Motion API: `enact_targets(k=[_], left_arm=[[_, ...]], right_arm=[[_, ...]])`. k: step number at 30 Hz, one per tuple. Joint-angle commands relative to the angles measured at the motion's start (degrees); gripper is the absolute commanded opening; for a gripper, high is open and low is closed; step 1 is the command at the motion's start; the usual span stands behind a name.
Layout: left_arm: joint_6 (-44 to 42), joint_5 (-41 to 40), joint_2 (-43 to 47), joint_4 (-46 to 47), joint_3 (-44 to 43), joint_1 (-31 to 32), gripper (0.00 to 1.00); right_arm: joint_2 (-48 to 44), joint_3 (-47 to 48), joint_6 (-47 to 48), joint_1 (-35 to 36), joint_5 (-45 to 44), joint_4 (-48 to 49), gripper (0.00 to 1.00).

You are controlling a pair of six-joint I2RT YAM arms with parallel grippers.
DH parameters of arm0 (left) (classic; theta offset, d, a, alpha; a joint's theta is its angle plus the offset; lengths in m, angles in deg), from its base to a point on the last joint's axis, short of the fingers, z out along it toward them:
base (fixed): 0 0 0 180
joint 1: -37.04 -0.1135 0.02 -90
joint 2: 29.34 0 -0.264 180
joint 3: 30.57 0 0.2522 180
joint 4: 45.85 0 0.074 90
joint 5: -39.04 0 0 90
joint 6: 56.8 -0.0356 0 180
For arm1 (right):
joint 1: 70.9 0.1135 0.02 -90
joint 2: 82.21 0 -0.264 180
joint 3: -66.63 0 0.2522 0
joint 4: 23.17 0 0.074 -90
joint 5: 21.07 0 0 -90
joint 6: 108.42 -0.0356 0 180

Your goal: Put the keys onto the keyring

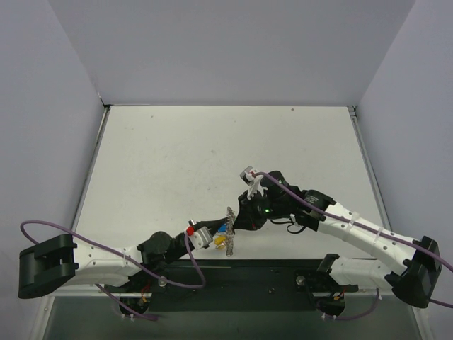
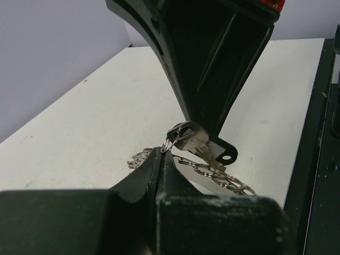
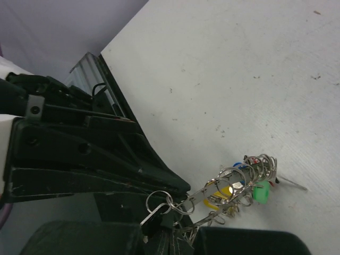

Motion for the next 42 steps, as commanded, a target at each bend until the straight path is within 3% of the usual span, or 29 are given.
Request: enact_targets(k=[1, 5, 10, 17, 22, 23, 26, 33, 42], left_arm=[[-0.62, -0.09, 0.94, 5.22, -0.13, 0.02, 0.00], [-0.89, -0.09, 0.94, 5.13, -0.22, 0.02, 0.00], [-0.97, 0.08, 1.11, 5.13, -0.22, 0.02, 0.00], [-0.98, 0.00, 2.17, 4.95, 0.57, 0.02, 0.00], [-0.98, 0.26, 2.96, 4.78, 1.02, 0.02, 0.00], [-0.98, 0.26, 3.22, 4.69, 1.02, 0.02, 0.00], [-0.98, 0.70, 3.22, 4.69, 0.93, 0.02, 0.00], [-0.80, 2.98, 3.49, 5.30, 1.10, 0.02, 0.00], [-1.33, 5.71, 3.93, 6.45, 1.81, 0.02, 0.00]], right_arm=[[-3.56, -0.91, -0.98, 0.20, 7.51, 4.76, 0.00], [-3.21, -2.05, -3.88, 0.37, 10.50, 9.95, 0.00], [-1.19, -1.18, -3.63, 0.64, 10.59, 9.61, 0.00], [-7.33, -1.09, -1.43, -0.33, 6.11, 8.73, 0.00], [-13.57, -2.40, 0.94, -1.03, 1.72, 8.90, 0.27], [-14.19, -2.84, 1.99, -1.12, -0.11, 8.73, 0.39], [-15.08, -3.81, 4.27, -1.30, -1.45, 8.55, 0.53], [-12.27, -5.83, 12.52, -1.30, 6.80, 9.69, 0.56], [-12.00, -6.62, 23.78, -2.18, 11.02, 10.92, 0.58]])
